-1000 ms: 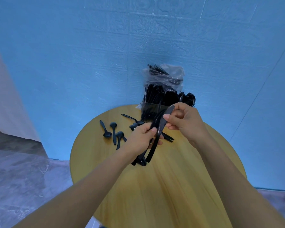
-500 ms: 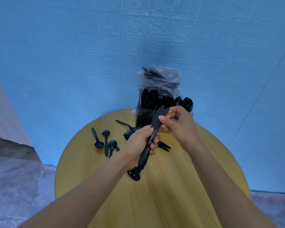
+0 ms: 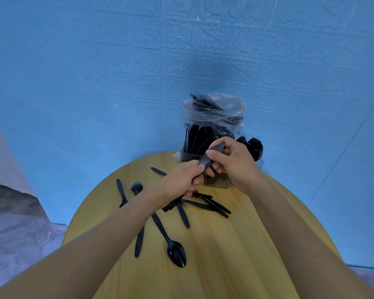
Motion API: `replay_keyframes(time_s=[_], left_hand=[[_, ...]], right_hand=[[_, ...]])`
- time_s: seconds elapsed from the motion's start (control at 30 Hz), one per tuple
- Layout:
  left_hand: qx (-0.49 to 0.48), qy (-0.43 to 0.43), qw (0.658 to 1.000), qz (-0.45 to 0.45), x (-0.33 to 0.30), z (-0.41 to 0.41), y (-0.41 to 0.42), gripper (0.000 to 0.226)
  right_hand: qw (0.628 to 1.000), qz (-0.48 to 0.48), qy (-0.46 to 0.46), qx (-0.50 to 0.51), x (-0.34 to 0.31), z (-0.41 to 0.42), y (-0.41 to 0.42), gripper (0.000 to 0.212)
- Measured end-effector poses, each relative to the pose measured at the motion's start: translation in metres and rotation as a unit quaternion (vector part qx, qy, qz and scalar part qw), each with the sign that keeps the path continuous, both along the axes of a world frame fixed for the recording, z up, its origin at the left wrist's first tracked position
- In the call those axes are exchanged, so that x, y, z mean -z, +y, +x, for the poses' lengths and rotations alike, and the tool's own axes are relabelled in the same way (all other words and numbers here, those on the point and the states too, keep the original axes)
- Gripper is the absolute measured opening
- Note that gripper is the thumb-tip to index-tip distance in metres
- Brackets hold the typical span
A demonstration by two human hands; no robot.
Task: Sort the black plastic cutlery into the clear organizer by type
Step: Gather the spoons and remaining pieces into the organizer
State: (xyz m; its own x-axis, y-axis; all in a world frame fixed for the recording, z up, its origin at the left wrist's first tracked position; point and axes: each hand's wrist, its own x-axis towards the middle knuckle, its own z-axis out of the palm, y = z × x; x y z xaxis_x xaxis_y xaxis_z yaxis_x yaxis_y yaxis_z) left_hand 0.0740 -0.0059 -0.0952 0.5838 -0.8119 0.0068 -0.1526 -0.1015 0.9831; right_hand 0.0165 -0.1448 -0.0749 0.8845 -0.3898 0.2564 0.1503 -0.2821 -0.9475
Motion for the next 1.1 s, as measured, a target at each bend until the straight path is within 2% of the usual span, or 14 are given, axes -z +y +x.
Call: replay_keyframes(time_s=[0.1,0.17,0.23,0.3,0.5,0.6,0.7,0.77,0.87,0.93,1.0,1.1], left_hand=[[-0.054,-0.107,0.993,0.016,-0.008,0.026,-0.009,0.025],[-0.126,-0.169,0.977,0.025,-0.004,0.046,-0.012,0.026],[-0.22,-0.209,0.953,0.024,0.007,0.066,-0.011,0.025],[-0.259,-0.236,0.936,0.032,0.021,0.081,-0.011,0.026],[-0.192,-0.318,0.925,0.075,0.055,0.087,-0.019,0.041],[-0.189,-0.367,0.907,0.081,0.058,0.088,-0.017,0.043],[-0.182,-0.4,0.894,0.086,0.057,0.088,-0.016,0.045],[-0.175,-0.409,0.891,0.086,0.056,0.088,-0.015,0.047],[-0.164,-0.416,0.889,0.097,0.055,0.088,-0.013,0.05],[-0.156,-0.409,0.893,0.108,0.055,0.089,-0.013,0.052],[-0.146,-0.401,0.896,0.125,0.054,0.09,-0.012,0.054],[-0.138,-0.39,0.901,0.131,0.054,0.087,-0.003,0.054]], right_hand=[[0.998,-0.013,-0.007,0.058,-0.009,0.024,-0.012,0.011],[0.993,-0.021,-0.019,0.111,-0.017,0.038,-0.024,0.014],[0.985,-0.036,-0.043,0.162,-0.024,0.051,-0.036,0.02],[0.974,-0.079,-0.06,0.203,-0.028,0.062,-0.043,0.02],[0.934,-0.235,-0.106,0.247,-0.023,0.075,-0.041,0.005],[0.911,-0.324,-0.106,0.231,-0.015,0.082,-0.034,0.018],[0.89,-0.399,-0.066,0.209,0.0,0.092,-0.022,0.026],[0.84,-0.493,-0.053,0.223,0.015,0.097,-0.017,0.023],[0.724,-0.631,-0.04,0.276,0.035,0.103,-0.019,0.023],[0.684,-0.671,-0.02,0.285,0.044,0.102,-0.022,0.033],[0.677,-0.681,-0.013,0.277,0.047,0.098,-0.024,0.042],[0.697,-0.665,-0.019,0.268,0.045,0.088,-0.023,0.043]])
